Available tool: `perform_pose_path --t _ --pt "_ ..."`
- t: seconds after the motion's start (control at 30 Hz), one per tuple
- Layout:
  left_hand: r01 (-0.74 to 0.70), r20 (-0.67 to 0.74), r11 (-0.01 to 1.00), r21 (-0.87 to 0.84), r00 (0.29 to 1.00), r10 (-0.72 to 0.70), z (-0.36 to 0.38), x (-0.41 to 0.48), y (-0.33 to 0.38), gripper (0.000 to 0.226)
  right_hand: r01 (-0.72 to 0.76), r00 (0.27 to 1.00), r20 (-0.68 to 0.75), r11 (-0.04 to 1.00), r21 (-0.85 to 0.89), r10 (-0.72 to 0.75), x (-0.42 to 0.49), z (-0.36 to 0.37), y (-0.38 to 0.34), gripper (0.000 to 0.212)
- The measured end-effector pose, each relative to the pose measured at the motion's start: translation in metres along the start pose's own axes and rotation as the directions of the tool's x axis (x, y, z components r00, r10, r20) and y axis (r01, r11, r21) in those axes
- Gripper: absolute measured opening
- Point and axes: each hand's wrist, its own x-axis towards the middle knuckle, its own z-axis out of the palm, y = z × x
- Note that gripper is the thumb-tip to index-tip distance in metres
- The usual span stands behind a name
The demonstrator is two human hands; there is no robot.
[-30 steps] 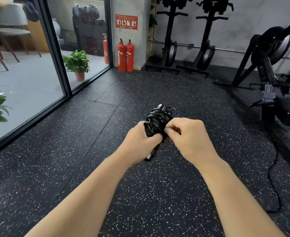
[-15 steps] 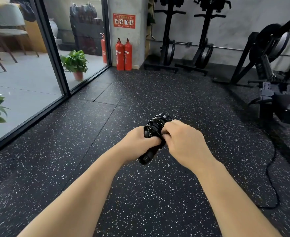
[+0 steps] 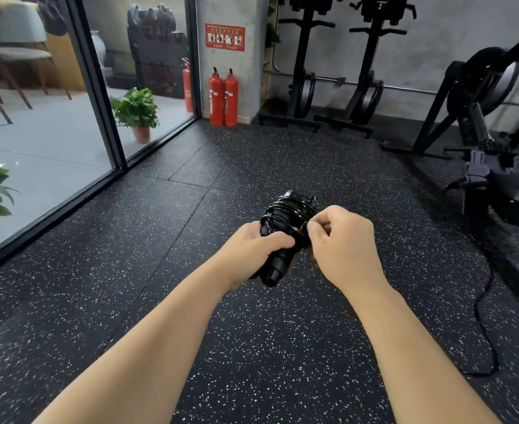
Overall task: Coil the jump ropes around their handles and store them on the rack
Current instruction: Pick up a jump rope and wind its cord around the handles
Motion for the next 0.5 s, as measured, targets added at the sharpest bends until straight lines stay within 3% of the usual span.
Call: perform_pose_path --t 0.27,0.5 --pt "0.087 -0.011 0.973 -0.212 0.996 -0.091 0.007 0.002 -0.001 0.009 -0.040 0.995 -0.087 0.999 0.006 0.040 0.004 -0.001 -0.002 0.012" --pt "0.205 0.058 0.844 -0.496 0.977 -0.204 0.020 0.005 -0.005 0.027 -0.121 0.986 -0.079 0.959 0.258 0.146 0.013 -0.005 0.006 0.011"
